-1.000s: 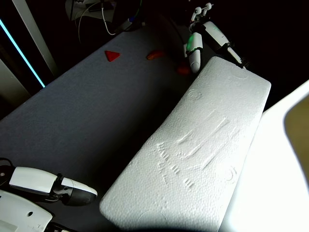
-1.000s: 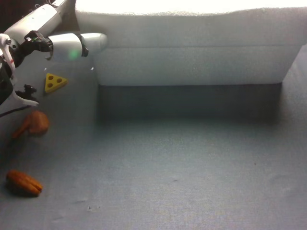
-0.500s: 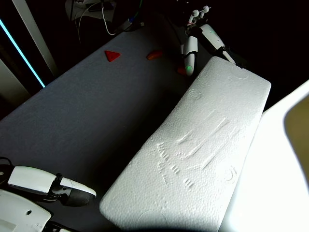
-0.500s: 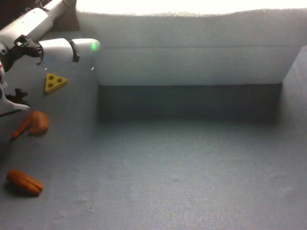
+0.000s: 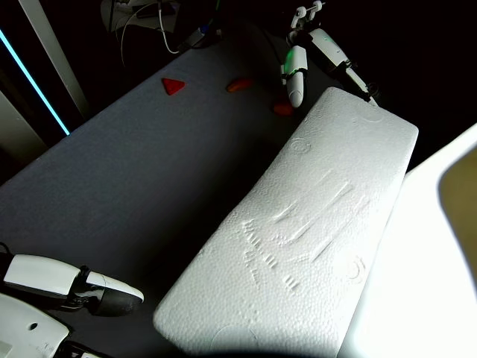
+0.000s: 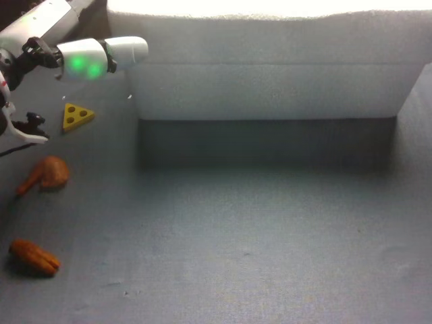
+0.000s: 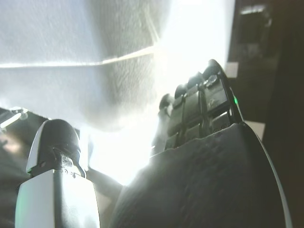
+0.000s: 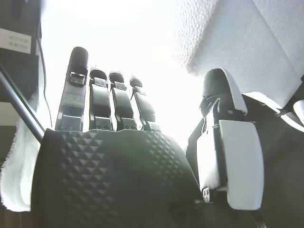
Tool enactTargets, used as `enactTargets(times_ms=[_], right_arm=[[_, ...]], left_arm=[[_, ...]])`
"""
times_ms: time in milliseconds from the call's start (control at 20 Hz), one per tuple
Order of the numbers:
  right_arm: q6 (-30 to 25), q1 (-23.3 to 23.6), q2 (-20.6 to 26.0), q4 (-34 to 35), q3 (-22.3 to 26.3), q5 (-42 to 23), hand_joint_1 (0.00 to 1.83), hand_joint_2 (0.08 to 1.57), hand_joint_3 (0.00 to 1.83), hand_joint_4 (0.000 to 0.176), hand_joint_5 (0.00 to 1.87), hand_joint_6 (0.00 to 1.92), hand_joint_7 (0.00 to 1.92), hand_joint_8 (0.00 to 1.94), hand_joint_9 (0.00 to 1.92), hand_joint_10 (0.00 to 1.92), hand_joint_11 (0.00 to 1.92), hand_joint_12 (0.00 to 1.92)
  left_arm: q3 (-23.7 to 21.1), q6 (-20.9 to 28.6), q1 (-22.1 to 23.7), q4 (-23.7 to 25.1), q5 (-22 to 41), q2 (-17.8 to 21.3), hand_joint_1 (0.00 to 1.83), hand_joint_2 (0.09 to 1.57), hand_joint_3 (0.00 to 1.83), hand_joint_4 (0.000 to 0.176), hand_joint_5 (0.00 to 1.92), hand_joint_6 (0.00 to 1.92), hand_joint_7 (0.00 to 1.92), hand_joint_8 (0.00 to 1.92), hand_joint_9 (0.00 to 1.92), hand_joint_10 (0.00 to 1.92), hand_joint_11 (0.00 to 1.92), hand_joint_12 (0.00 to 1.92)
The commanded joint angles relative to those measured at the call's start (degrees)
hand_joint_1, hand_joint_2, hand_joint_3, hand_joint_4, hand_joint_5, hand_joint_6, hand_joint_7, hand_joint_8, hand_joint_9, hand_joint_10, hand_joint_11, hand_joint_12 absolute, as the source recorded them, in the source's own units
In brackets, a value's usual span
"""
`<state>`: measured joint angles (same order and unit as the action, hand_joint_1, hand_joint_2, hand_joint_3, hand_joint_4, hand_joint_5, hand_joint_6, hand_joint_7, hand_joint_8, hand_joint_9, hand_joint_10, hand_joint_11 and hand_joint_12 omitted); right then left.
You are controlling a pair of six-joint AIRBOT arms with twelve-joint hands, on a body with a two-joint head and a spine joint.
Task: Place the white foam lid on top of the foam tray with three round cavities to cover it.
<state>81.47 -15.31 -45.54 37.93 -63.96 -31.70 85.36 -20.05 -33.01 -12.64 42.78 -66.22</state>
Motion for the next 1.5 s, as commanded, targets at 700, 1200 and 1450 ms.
enactTargets(times_ms=[700,1200,1450], right_arm=[[-0.5,-0.7,1.6,-1.2,-0.1,-5.8,0.37,1.24,0.00,0.000,0.00,0.00,0.00,0.00,0.00,0.00,0.00,0.00],[-0.5,-1.5,2.8,-1.6,1.3,-7.4,0.37,1.23,0.00,0.000,0.00,0.00,0.00,0.00,0.00,0.00,0.00,0.00],[-0.5,-2.1,3.8,-2.1,2.6,-8.9,0.47,1.23,0.01,0.000,0.00,0.00,0.00,0.00,0.00,0.00,0.00,1.18]], left_arm=[[-0.6,0.8,-3.7,-2.6,8.1,1.6,0.46,1.04,0.00,0.041,0.00,0.00,0.00,0.00,0.00,0.00,0.00,0.00],[-1.2,0.8,-3.0,-1.2,9.1,1.9,0.50,1.07,0.01,0.037,0.00,0.00,0.00,0.00,0.00,0.00,0.00,0.00],[-2.4,0.7,-4.2,-2.1,11.7,3.3,0.47,1.07,0.00,0.030,0.00,0.00,0.00,0.00,0.00,0.00,0.00,0.00]])
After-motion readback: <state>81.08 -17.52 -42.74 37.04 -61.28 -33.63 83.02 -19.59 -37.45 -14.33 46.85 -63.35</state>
